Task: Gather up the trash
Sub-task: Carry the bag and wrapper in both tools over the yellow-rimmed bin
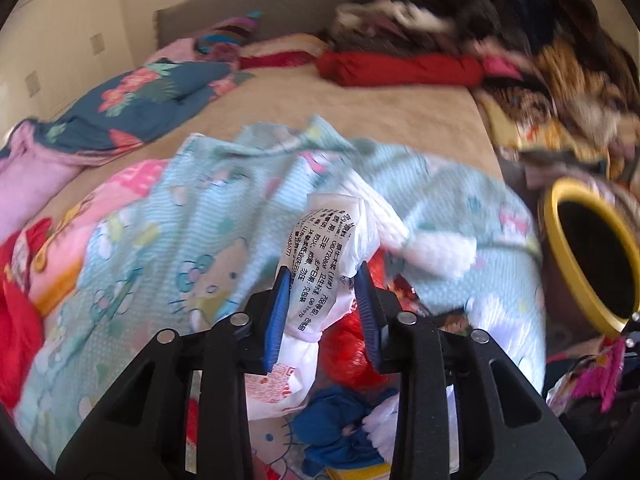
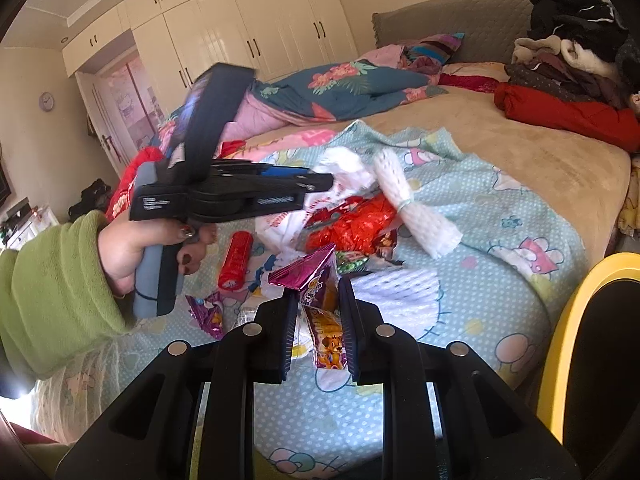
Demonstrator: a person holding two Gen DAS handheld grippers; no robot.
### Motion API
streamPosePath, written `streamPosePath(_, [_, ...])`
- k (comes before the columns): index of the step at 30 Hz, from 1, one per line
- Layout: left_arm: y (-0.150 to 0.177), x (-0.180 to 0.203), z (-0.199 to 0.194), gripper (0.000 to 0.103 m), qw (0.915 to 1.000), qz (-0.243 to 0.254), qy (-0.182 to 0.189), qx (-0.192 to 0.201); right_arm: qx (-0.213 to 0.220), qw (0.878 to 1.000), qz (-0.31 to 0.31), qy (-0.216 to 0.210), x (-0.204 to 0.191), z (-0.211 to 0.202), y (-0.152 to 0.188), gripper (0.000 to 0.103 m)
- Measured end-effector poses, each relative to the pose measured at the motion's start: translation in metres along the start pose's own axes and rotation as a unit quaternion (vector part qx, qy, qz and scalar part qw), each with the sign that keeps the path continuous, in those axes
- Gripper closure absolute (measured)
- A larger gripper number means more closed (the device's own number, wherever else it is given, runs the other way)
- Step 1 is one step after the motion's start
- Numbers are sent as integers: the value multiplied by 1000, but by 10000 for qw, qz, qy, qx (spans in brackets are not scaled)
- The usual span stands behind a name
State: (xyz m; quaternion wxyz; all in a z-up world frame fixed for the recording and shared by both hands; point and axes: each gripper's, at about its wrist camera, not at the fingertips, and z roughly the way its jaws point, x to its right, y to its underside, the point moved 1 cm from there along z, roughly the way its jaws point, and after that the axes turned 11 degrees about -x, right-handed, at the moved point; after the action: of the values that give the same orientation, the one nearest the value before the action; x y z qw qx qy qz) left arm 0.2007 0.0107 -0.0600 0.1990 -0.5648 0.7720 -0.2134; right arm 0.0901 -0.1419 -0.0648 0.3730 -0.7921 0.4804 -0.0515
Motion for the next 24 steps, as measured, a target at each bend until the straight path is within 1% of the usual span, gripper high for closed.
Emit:
streamPosePath(2, [-1,-9,-15,80,9994,-272,18,197,44,10000,39,5,3,-4,-2,83])
streamPosePath(4, [-2,-13,-32,81,9981,-435,113,421,135,9999,56,36,6,-11,-6,83])
streamPosePath(7, [-6,-14,-56,81,9958,-563,134,716,288,9995,64,89,8,-20,-7,83])
streamPosePath(9, [-8,-12,-71,81,9933,-658,309,893,359,9993,99,88,10,-26,-9,83])
streamPosePath(12, [-13,-4,-85,81,9908,-712,472,1052,464,9987,146,129,15,-35,-10,83])
streamPosePath(16, [-13,8,-95,81,9876,-774,732,1155,592,9977,248,221,22,-49,-11,83])
streamPosePath(19, [-14,24,-101,81,9869,-691,754,1252,730,9963,336,302,31,-62,-10,83])
streamPosePath(24, [-15,45,-105,81,9845,-667,940,1326,943,9932,517,438,48,-83,-6,83])
